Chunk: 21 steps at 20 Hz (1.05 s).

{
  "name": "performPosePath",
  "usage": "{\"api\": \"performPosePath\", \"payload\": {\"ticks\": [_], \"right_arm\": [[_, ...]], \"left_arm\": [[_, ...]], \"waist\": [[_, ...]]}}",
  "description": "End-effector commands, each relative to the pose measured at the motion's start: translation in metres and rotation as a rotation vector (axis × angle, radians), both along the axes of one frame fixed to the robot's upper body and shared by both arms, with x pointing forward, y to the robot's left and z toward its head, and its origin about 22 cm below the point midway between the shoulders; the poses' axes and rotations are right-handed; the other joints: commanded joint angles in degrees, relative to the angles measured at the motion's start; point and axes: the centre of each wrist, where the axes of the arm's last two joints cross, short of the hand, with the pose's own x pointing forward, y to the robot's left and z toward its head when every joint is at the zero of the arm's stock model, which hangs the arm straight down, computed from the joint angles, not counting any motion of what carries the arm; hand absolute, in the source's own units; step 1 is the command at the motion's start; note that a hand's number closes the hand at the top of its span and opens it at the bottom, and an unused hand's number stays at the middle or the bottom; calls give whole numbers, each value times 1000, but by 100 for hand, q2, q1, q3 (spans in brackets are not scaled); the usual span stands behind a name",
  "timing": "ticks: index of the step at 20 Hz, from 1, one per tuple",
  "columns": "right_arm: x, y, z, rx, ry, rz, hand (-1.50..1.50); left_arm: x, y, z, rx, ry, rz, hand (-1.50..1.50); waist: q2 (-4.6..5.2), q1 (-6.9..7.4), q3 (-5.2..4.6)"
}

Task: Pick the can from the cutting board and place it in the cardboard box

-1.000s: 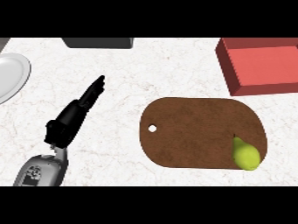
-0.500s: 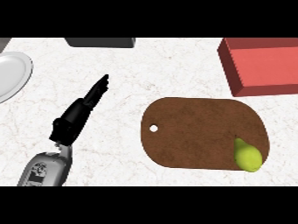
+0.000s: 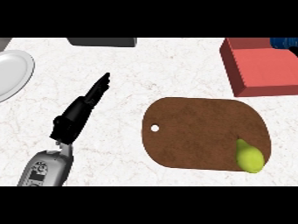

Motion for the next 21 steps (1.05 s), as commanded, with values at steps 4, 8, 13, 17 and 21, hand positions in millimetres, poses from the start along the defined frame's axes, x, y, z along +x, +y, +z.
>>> {"api": "performPosePath", "payload": {"ticks": [4, 8, 13, 17, 21], "right_arm": [[5, -10, -35, 190, 168, -54, -150], [8, -5, -43, 243, 166, -15, -150], [2, -21, -36, 508, 4, 20, -150], [1, -22, -40, 735, -150, -15, -150], [-31, -71, -41, 883, -190, 0, -150]], "left_arm": [[-5, -3, -12, -5, -12, -29, 0], [-3, -4, -5, -3, 3, -12, 0], [4, -12, -3, 1, -15, -28, 0], [12, -1, 4, -7, -39, -17, 0], [6, 4, -1, -10, -23, -9, 0]], "waist": [[60, 123, 7], [41, 93, 9], [72, 67, 20], [88, 59, 23], [85, 66, 27]]}}
